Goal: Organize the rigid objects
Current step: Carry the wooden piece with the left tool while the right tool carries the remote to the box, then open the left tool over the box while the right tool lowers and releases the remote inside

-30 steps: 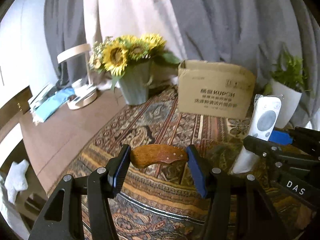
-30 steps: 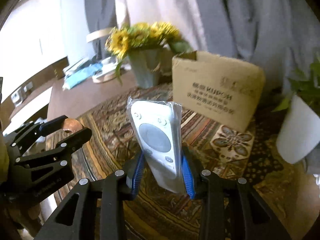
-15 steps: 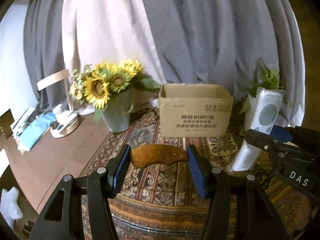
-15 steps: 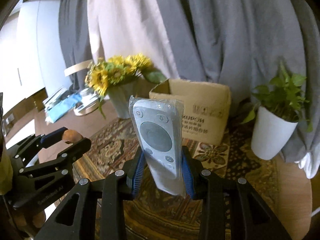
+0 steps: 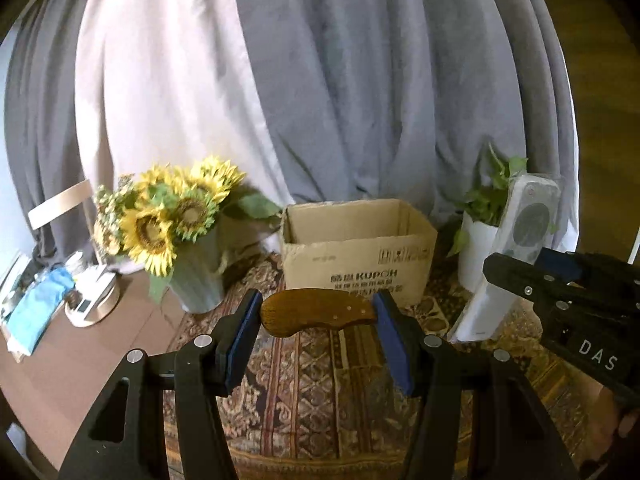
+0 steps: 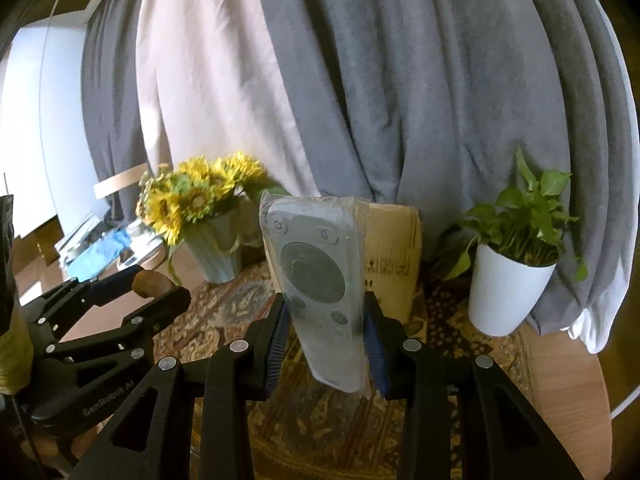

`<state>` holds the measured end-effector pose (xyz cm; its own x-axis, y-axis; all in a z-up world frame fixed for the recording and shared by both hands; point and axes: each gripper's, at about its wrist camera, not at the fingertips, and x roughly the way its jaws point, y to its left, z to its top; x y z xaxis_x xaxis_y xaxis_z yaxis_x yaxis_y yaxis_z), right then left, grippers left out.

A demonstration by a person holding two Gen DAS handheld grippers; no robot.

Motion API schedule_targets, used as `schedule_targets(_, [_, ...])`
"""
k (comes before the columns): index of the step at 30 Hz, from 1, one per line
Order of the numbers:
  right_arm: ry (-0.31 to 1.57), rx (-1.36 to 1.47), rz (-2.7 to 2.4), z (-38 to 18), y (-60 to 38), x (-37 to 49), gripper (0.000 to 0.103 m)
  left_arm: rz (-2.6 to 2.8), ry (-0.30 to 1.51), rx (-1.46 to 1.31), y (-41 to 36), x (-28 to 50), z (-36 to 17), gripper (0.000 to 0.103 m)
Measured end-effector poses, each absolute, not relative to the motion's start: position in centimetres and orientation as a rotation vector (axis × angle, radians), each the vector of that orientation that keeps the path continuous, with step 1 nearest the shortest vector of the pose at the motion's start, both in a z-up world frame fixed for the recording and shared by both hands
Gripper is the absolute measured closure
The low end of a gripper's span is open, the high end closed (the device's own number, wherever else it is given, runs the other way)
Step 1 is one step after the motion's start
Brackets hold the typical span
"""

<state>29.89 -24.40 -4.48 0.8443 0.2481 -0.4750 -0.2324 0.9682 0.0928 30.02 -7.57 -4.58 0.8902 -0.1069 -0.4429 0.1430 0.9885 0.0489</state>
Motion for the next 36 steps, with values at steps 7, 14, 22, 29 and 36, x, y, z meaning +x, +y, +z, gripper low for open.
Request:
schedule_targets(7, [0.476, 0.056, 0.23, -3.2, -23.9, 32.2, 0.066, -0.188, 0.437, 0.083, -7.2, 33.4, -2.9, 0.047])
schedule_targets(14, [0.44, 0.05, 0.216, -1.8, -23.6, 35.4, 0.066, -0.206, 0.42, 0.098, -6.9, 37.2, -1.5, 0.047])
schedule_targets(22, [0.422, 0.038, 0.212, -0.2, -23.8, 40.2, 0.066, -0.222, 0.391, 0.113, -7.0, 41.6, 0.6, 0.047])
schedule_targets(29, [0.42, 0.029, 0.236, 0.7, -24.1, 44.5, 0.066, -0.238, 0.386, 0.107, -7.7, 46.4, 1.6, 0.047])
schedule_targets(36, [0.45, -0.002, 0.244, 0.1, -24.5, 48.9, 0.066, -0.249, 0.432, 0.108, -8.6, 50.6, 0.7, 0.047])
